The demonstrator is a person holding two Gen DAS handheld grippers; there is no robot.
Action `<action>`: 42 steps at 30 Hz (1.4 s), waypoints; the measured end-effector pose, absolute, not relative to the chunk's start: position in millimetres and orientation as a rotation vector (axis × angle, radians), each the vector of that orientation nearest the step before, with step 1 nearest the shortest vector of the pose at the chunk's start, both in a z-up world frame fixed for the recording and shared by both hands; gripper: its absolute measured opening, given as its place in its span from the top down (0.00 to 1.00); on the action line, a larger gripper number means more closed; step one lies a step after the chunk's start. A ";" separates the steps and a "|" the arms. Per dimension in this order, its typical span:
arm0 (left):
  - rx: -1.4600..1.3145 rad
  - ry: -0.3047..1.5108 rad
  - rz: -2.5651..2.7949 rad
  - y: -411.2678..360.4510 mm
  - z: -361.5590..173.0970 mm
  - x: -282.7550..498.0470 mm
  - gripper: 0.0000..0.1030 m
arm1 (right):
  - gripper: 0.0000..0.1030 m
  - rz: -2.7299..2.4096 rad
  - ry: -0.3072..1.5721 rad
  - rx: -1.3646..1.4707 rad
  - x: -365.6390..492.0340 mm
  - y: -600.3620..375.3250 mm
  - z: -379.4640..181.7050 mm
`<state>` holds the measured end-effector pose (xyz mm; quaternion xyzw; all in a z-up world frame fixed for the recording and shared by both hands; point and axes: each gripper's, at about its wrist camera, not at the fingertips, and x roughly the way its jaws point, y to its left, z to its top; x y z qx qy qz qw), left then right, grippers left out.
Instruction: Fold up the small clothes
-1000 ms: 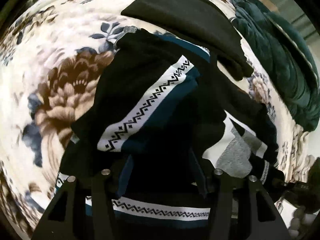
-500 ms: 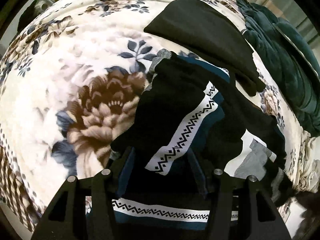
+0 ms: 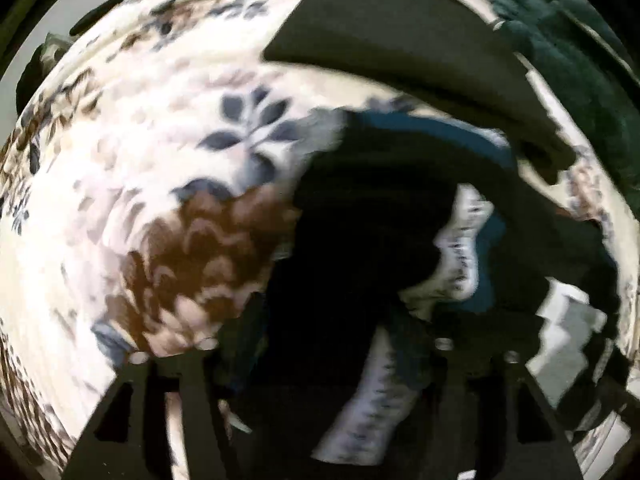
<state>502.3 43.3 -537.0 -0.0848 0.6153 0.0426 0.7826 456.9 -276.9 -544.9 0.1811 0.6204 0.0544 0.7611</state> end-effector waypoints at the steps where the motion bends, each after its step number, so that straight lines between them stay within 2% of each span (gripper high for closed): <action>1: -0.203 1.328 0.093 50.9 -536.9 500.8 0.34 | 0.41 0.132 1.379 0.400 458.8 -270.7 -553.3; 6: -0.278 1.300 0.142 65.9 -506.7 464.0 0.36 | 0.43 0.179 1.538 0.309 448.1 -242.7 -586.8; 10: -0.481 1.289 0.102 43.4 -487.6 412.8 0.36 | 0.43 0.197 1.439 0.205 435.7 -248.7 -557.0; 12: -0.610 1.325 0.062 24.7 -500.2 401.5 0.36 | 0.43 0.175 1.378 0.230 441.8 -265.3 -534.1; 15: -0.784 1.389 0.038 1.2 -535.0 405.6 0.36 | 0.43 0.153 1.382 0.256 468.4 -280.3 -522.6; 18: -0.850 1.350 0.025 -18.3 -550.6 412.6 0.39 | 0.43 0.162 1.391 0.152 502.4 -274.0 -528.5; 19: -0.828 1.320 0.017 -23.0 -547.4 417.4 0.58 | 0.43 0.180 1.396 0.103 509.4 -273.8 -532.7; 20: -0.779 1.307 0.023 -26.9 -543.7 421.7 0.88 | 0.43 0.205 1.422 0.067 516.3 -269.1 -540.2; 21: -0.742 1.300 0.023 -29.4 -541.4 424.3 0.89 | 0.43 0.226 1.453 0.032 523.7 -262.5 -550.8; 23: -0.723 1.272 0.025 -28.3 -537.9 422.9 0.92 | 0.60 0.280 1.505 -0.020 528.5 -250.7 -570.0; 24: -0.706 1.265 0.026 -27.1 -536.5 420.3 0.92 | 0.84 0.303 1.511 -0.053 528.4 -245.3 -573.9; 25: -0.699 1.261 0.020 -26.4 -536.7 416.3 0.92 | 0.94 0.312 1.505 -0.089 527.6 -241.0 -576.4; 28: -0.665 1.254 0.006 -24.5 -532.7 404.7 0.93 | 0.97 0.316 1.453 -0.148 527.2 -237.5 -572.7; 33: -0.593 1.275 -0.012 -23.7 -528.7 398.8 0.93 | 1.00 0.270 1.423 -0.069 539.9 -258.3 -568.2; 36: -0.648 1.326 -0.031 -16.5 -529.9 401.1 0.88 | 1.00 0.215 1.472 -0.042 550.5 -272.7 -576.9; 37: -0.656 1.336 -0.022 -13.1 -525.1 400.7 0.82 | 1.00 0.214 1.510 0.017 553.5 -280.1 -579.5; 38: -0.628 1.346 -0.011 -14.4 -520.8 401.1 0.68 | 0.99 0.209 1.518 0.091 554.3 -290.3 -576.4; 39: -0.595 1.344 -0.012 -15.3 -513.6 400.6 0.62 | 0.93 0.208 1.510 0.154 553.0 -300.4 -570.0; 40: -0.556 1.319 -0.008 -14.2 -502.6 398.8 0.47 | 0.74 0.201 1.500 0.205 549.9 -310.7 -562.4; 41: -0.522 1.302 0.005 -13.0 -495.4 397.7 0.37 | 0.61 0.183 1.475 0.273 542.3 -326.1 -550.8; 42: -0.491 1.277 0.014 -11.5 -488.0 397.8 0.36 | 0.42 0.166 1.449 0.329 533.3 -339.2 -541.7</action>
